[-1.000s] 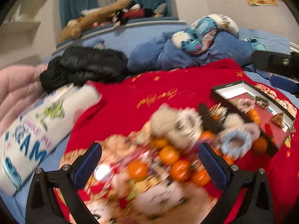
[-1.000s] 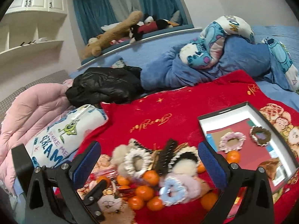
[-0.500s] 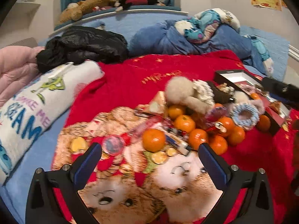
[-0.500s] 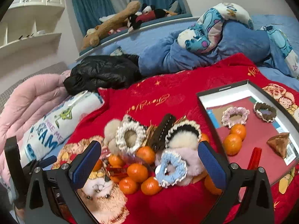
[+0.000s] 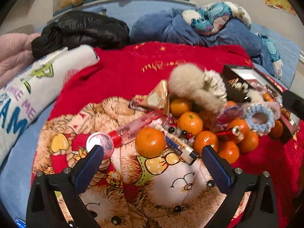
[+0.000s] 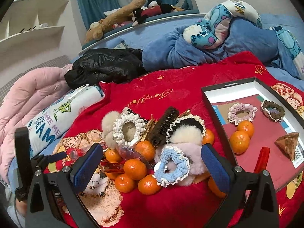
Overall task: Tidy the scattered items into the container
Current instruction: 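Lower the left tool onto a tangerine in the pile and close on it, then grasp another tangerine with the right tool while the left tool holds its tangerine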
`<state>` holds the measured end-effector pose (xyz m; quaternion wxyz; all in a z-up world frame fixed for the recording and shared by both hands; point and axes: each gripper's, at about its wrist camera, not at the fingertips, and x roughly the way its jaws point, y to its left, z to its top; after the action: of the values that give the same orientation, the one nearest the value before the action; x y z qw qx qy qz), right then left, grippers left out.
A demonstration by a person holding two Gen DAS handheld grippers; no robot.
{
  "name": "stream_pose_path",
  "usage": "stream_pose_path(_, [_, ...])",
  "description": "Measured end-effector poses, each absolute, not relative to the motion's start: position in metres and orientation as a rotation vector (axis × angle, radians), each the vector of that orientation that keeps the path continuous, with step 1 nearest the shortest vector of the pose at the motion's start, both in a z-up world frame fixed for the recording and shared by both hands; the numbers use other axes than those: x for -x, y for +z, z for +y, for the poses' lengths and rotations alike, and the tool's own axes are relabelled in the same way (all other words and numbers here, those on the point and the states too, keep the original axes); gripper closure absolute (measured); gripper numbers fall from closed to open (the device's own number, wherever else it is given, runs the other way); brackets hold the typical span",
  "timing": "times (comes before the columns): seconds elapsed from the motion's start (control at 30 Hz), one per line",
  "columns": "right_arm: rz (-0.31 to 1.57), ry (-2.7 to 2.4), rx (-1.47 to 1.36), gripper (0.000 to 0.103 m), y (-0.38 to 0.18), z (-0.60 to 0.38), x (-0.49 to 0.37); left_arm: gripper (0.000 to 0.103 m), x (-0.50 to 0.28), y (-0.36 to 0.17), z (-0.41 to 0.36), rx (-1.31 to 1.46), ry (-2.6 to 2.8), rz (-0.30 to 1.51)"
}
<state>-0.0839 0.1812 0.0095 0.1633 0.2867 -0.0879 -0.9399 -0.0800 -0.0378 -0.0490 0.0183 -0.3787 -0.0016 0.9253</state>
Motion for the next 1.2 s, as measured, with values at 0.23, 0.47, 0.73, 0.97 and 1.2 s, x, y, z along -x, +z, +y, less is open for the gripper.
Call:
stream_pose_path(0.23, [-0.224,-2.638,-0.859,0.000,0.003,0.173,0.085,0.003,0.094,-0.058,-0.042,1.237,2.860,-0.037])
stream_pose_path(0.47, [-0.162,-2.545,-0.887,0.000,-0.006,0.147,0.085,0.046,0.106,-0.067,-0.040,1.239,2.805,-0.033])
stream_pose_path(0.73, [-0.095,-2.472,-0.938,0.015,-0.019,0.127,0.087,0.060,0.110,-0.070,-0.041,1.266,2.826,-0.045])
stream_pose_path(0.97, [-0.119,-2.479,-0.982,0.027,-0.028,0.131,0.102,0.061,0.105,-0.066,-0.041,1.243,2.822,-0.076])
stream_pose_path(1.2, [-0.206,-2.416,-1.001,0.033,-0.034,0.134,0.108,0.061,0.093,-0.064,-0.047,1.239,2.816,-0.110])
